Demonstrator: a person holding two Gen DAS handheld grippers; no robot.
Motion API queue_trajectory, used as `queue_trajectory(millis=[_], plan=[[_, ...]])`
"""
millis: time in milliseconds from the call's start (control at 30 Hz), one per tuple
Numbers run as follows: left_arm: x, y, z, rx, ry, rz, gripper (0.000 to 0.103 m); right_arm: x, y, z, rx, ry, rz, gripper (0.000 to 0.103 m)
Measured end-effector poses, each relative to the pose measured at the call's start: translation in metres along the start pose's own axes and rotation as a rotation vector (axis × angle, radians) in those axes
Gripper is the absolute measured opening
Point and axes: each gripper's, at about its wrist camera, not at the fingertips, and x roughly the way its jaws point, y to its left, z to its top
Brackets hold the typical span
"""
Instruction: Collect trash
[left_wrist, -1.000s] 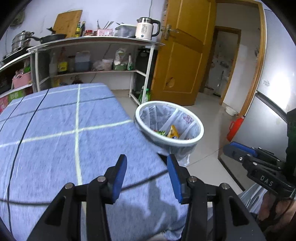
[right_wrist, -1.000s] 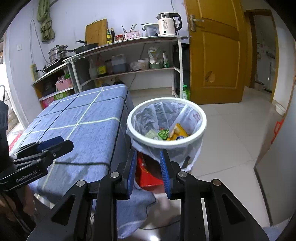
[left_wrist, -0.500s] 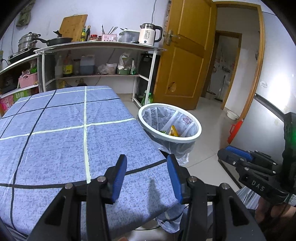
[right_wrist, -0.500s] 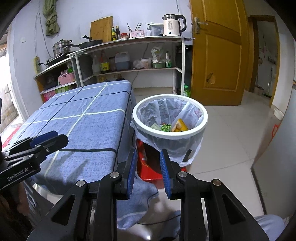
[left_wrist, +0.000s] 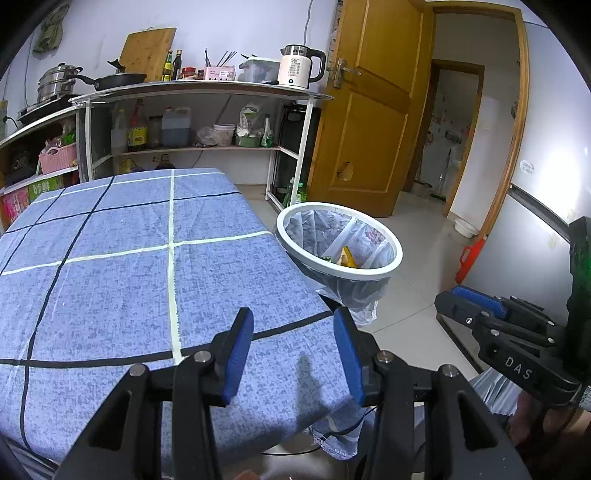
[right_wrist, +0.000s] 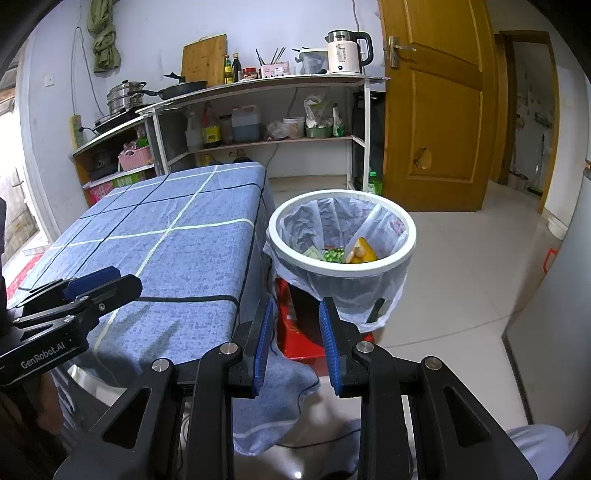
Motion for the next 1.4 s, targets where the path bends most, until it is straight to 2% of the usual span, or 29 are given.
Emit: queue_trajectory(millis=[867,1400], plan=[[0.0009,-0.0065,-0.0034,0.023,-0.005,0.042,0.047,0.0009,0.0031,0.0005,-0.001,0.008,0.007,0.027],[0.0005,-0.0079,-0.0031,0.021,-0.002,0.037,0.047,0.0025,0.0041,-0.0007,-0.002,0.013,0.011,0.027]])
